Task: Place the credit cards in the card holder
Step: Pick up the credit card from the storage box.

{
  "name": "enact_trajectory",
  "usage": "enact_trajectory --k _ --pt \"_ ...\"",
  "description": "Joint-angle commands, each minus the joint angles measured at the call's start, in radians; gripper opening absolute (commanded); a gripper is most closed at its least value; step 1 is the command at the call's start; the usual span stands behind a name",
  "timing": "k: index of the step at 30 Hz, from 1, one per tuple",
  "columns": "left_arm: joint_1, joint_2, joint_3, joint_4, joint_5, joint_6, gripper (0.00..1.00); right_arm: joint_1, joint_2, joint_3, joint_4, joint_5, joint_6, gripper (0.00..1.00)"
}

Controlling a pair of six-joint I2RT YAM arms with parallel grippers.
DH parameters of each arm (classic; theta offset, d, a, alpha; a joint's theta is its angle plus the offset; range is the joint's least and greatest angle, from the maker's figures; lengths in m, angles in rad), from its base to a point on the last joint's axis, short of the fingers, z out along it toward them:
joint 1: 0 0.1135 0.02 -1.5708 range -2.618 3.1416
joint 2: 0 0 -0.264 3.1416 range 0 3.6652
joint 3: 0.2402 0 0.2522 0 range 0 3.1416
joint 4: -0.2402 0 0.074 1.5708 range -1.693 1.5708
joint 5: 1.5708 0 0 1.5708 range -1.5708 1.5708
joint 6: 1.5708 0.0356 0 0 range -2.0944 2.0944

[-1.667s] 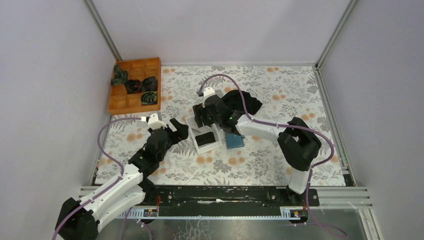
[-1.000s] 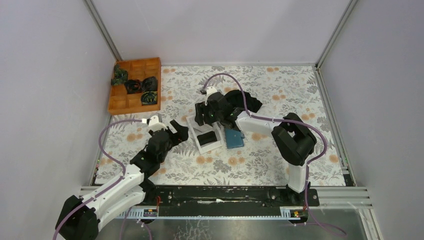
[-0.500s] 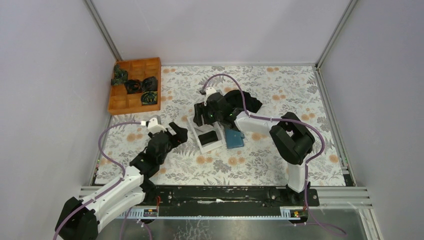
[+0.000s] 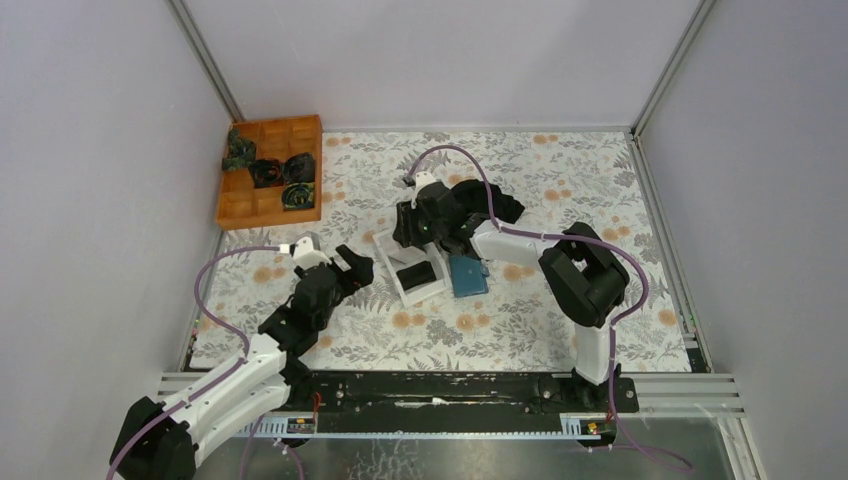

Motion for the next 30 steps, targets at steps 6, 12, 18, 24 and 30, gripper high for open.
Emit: enact_trajectory --k 6,12,18,24,30 --pt "-0.004 -0.003 -0.022 0.012 -0.037 -0.015 0.93 0.006 -0.010 0.018 -0.059 -0.024 0.004 0.43" --pt "-0.005 -0.005 -0.025 0.011 -0.039 -0.019 0.93 0.013 -0.026 0.024 -0.071 -0.018 0.004 0.42" --pt "-0.004 -0.008 -0.025 0.007 -0.039 -0.019 0.93 0.019 -0.041 0.035 -0.085 -0.011 0.003 0.40" --pt "-0.005 -0.010 -0.021 -0.001 -0.044 -0.015 0.93 0.022 -0.053 0.041 -0.096 -0.005 0.001 0.40" --pt "-0.004 -0.011 -0.015 -0.009 -0.048 -0.013 0.93 0.025 -0.061 0.046 -0.102 -0.004 0.001 0.36"
